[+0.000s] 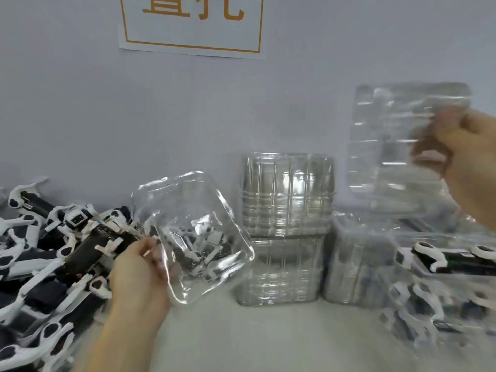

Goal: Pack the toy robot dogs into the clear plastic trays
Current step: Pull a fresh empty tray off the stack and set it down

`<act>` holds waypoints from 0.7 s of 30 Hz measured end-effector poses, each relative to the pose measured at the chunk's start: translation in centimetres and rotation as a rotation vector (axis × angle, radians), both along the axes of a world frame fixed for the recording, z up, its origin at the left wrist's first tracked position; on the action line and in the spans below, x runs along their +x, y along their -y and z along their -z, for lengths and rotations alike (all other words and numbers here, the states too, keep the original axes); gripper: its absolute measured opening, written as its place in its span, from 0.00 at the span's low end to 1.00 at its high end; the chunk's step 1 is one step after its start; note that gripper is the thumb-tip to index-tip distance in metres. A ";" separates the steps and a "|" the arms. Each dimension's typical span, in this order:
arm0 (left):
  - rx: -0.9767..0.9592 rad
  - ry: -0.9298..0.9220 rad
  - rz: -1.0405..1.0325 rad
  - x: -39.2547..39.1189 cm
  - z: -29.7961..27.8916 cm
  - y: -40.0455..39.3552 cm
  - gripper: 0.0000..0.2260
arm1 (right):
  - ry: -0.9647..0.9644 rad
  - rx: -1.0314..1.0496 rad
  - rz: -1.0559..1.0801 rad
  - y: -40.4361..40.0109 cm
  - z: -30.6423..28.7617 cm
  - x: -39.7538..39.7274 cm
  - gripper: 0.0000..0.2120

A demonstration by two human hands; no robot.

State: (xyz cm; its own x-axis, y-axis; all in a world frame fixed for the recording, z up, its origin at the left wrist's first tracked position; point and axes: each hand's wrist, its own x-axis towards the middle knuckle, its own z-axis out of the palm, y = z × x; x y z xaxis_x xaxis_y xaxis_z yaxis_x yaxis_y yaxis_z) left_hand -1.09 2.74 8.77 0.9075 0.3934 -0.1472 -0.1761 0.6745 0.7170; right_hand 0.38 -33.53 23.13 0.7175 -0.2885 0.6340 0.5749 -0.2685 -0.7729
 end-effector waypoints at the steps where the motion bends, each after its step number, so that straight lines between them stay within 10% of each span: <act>1: -0.019 0.000 0.027 0.0 0.1 0.3 0.13 | -0.029 -0.062 0.059 0.6 0.2 0.7 0.08; 21: -0.245 0.021 0.095 1.1 1.3 2.2 0.14 | -0.645 -1.161 0.394 1.0 3.1 7.9 0.16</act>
State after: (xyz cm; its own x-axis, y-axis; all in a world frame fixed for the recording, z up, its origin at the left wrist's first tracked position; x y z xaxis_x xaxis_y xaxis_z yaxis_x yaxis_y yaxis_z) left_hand 0.06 0.55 7.45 0.9424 0.2615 -0.2085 -0.1168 0.8416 0.5272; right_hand 8.27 -34.49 20.07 0.9678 -0.0794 0.2388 -0.0582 -0.9938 -0.0946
